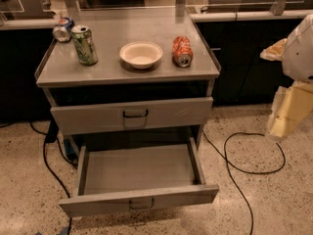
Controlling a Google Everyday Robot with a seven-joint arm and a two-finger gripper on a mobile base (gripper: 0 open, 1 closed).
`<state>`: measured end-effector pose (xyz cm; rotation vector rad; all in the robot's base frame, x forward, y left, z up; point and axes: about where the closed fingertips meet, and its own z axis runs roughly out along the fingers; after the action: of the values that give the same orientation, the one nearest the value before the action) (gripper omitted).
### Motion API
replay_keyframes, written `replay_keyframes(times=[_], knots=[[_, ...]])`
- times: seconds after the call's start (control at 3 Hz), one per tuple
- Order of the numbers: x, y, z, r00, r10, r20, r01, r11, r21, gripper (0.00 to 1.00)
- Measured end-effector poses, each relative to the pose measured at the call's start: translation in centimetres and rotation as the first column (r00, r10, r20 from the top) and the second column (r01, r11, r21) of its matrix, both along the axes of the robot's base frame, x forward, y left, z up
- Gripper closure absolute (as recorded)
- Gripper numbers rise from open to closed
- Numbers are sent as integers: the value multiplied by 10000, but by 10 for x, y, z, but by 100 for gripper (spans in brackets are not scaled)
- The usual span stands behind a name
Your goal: Close middle drawer
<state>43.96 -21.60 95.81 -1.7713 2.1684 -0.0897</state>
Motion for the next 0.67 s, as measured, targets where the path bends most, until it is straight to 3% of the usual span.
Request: replay_keyframes(times=[0.67], knots=[[7,8,-47,9983,514,-276,-500,9976,481,0]])
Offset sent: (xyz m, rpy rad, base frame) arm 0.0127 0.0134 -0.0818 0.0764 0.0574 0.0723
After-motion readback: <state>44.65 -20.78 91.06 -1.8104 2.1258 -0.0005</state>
